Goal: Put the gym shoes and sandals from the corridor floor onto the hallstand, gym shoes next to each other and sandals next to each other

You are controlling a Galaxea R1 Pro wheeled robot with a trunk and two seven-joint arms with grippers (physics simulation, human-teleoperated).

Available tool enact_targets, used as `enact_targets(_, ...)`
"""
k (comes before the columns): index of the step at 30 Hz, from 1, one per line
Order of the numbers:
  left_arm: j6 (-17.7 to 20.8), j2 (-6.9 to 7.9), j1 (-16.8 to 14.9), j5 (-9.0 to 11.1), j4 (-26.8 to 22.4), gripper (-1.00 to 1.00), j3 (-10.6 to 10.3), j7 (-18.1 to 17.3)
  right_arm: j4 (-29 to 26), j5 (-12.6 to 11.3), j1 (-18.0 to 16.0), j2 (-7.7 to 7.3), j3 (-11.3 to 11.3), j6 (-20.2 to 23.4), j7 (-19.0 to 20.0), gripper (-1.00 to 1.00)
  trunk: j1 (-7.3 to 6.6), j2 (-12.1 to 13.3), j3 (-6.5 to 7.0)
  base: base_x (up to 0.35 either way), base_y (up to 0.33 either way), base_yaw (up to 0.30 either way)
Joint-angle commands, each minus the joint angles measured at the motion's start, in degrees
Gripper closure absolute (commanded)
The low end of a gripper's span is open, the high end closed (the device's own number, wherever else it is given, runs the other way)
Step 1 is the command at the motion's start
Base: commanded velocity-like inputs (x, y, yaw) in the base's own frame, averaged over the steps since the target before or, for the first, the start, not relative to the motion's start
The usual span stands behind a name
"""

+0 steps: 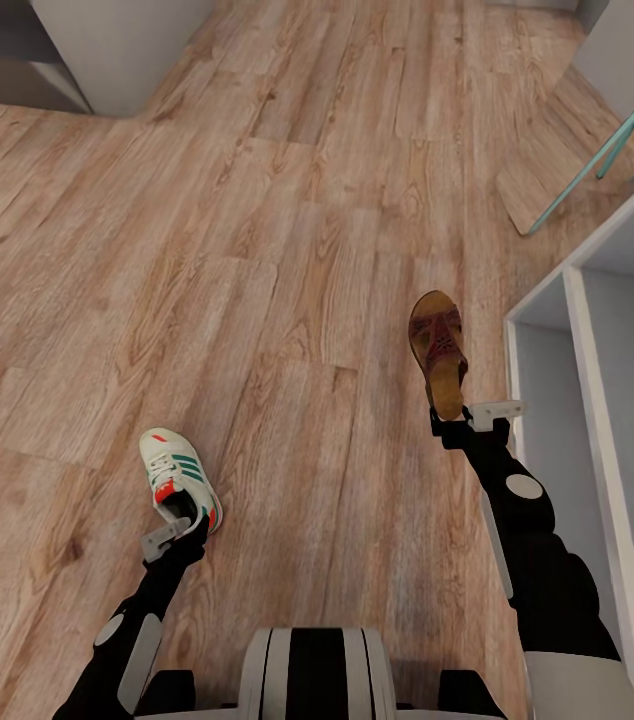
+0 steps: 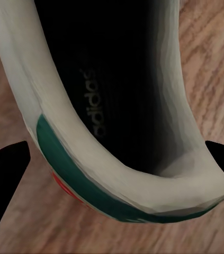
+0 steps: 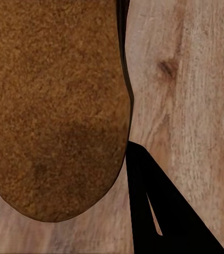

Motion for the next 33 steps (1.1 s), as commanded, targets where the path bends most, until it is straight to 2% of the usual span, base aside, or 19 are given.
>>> enact_targets(1, 0.1, -0.06, 0.0, 0.4, 0.0, 1.0, 0.2, -0.5, -0.1, 0.4, 0.0, 0.07, -0.2, 0.3, 0.6, 1.0, -0.03, 0.0, 0.2, 0.0, 0.0, 0.0)
enact_targets(6, 0.1, -0.04, 0.0, 0.4, 0.0, 1.0, 0.2, -0.5, -0.1, 0.4, 0.0, 0.07, -0.2, 0.3, 0.6, 1.0, -0.16, 0.1, 1.31, 0.0, 0.0, 0.0)
enact_targets(8, 0.1, 0.43, 0.0, 0.3, -0.4, 1.0, 0.3, -0.4, -0.1, 0.4, 0.0, 0.07, -0.2, 0.3, 0.6, 1.0, -0.21, 0.1, 1.75, 0.0, 0.0, 0.0)
enact_targets(9, 0.2, 0.93, -0.1, 0.3, -0.5, 1.0, 0.3, -0.4, -0.1, 0.4, 0.0, 0.07, -0.2, 0.3, 0.6, 1.0, -0.24, 0.1, 1.97, 0.0, 0.0, 0.0)
enact_targets(12, 1.5, 4.11, -0.3, 0.1, -0.7, 1.0, 0.0, -0.4, -0.1, 0.4, 0.0, 0.07, -0.2, 0.3, 0.6, 1.0, -0.31, 0.2, 2.64, 0.0, 0.0, 0.0)
enact_targets(13, 3.2, 6.02, -0.5, -1.5, -1.1, 1.0, -0.1, -0.4, -0.1, 0.4, 0.0, 0.07, -0.1, 0.3, 0.6, 1.0, -0.34, 0.2, 2.86, 0.0, 0.0, 0.0)
enact_targets(15, 5.1, 7.47, -0.6, -5.5, -2.8, 1.0, -0.6, -0.6, -0.1, 0.4, 0.0, 0.07, 0.0, 0.3, 0.6, 1.0, -0.39, 0.2, 3.3, 0.0, 0.0, 0.0)
enact_targets(16, 6.1, 8.04, -0.6, -9.7, -5.0, 1.0, -1.1, -0.8, -0.1, 0.4, 0.0, 0.07, 0.0, 0.3, 0.6, 1.0, -0.42, 0.2, 3.52, 0.0, 0.0, 0.0)
enact_targets(19, 7.1, 7.03, -0.2, -10.3, -5.8, 1.0, -2.1, -0.9, 0.9, -0.1, 0.0, 1.04, 1.0, -0.5, -0.4, 1.0, -0.42, 0.2, 3.52, 0.0, 0.0, 0.0)
enact_targets(20, 7.4, 7.02, -0.2, -10.6, -6.1, 1.0, -2.5, -0.9, 1.2, -0.2, 0.0, 1.37, 1.3, -0.3, -0.7, 1.0, -0.42, 0.2, 3.52, 0.0, 0.0, 0.0)
enact_targets(22, 6.7, 7.67, -0.3, -9.9, -6.8, 1.0, -1.8, -0.9, 1.6, -0.5, 0.0, 1.1, 2.0, 0.1, -0.7, 1.0, -0.42, 0.2, 3.52, 0.0, 0.0, 0.0)
enact_targets(26, 5.5, 7.98, -0.3, -8.6, -5.8, 1.0, -0.5, -0.9, 1.9, -1.0, 0.0, 0.85, 0.7, 0.4, 0.6, 1.0, -0.42, 0.2, 3.52, 0.001, 0.0, 0.0)
enact_targets(29, 4.5, 8.02, -0.3, -7.8, -5.8, 1.0, -0.4, -0.9, 1.9, -1.2, 0.0, 0.83, -0.3, 0.4, 1.0, 1.0, -0.42, 0.2, 3.52, 0.15, 0.0, 0.0)
enact_targets(33, 4.5, 7.99, -0.4, -7.7, -6.3, 1.0, -0.5, -1.0, 1.9, -1.5, 0.0, 0.81, -0.7, 0.4, 1.0, 1.0, -0.42, 0.2, 3.58, 0.303, 0.0, 0.0)
